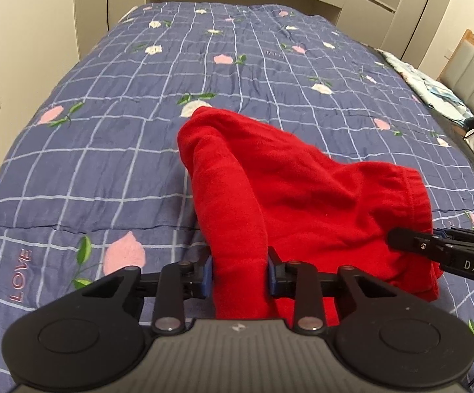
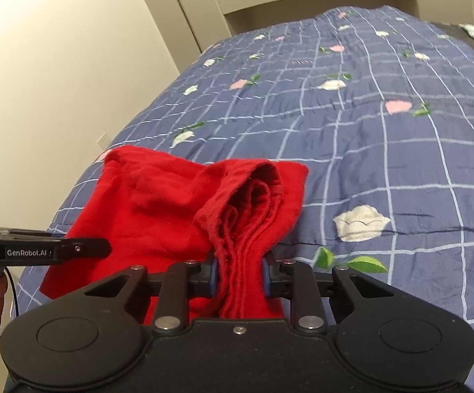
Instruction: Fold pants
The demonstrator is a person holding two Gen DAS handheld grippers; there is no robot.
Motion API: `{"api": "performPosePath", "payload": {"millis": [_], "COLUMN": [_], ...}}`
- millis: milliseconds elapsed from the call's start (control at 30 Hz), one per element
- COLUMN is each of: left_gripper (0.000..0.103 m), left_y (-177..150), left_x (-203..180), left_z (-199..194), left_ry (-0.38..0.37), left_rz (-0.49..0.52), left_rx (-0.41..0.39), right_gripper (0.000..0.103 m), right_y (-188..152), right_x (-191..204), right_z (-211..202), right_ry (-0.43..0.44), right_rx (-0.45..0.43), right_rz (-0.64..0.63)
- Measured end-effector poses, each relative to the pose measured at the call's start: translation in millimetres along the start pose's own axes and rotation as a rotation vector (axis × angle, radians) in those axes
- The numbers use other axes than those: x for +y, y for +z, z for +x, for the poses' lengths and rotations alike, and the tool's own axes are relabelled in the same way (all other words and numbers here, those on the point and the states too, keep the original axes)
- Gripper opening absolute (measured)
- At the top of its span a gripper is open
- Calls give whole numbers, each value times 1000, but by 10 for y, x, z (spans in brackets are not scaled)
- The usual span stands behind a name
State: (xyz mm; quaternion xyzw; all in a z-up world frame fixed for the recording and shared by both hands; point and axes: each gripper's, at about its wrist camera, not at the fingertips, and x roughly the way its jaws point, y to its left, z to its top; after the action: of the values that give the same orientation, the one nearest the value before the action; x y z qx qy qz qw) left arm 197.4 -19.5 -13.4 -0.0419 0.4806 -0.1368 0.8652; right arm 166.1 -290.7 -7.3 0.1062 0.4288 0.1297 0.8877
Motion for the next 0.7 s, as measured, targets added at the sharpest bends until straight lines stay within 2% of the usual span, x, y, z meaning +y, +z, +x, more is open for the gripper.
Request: {"api": "performPosePath", "payload": {"millis": [200,467,700], "left_gripper": [33,33,33], "left_y": [24,106,58], "left_x": [226,842,1303], "left_z": [-260,-560,-546], "left_ry": [26,102,128], "left_rz": [-10,-94,-170], "left_rx": [-46,-109,-108], "right_gripper": [26,26,26], "right_y": [45,295,429], "right_x": [324,955,1369], "right_z": [-44,197,563], "right_ry": [32,112,145], "right_rx": [-24,-47,9], "right_rz": [-49,-113,-150]}}
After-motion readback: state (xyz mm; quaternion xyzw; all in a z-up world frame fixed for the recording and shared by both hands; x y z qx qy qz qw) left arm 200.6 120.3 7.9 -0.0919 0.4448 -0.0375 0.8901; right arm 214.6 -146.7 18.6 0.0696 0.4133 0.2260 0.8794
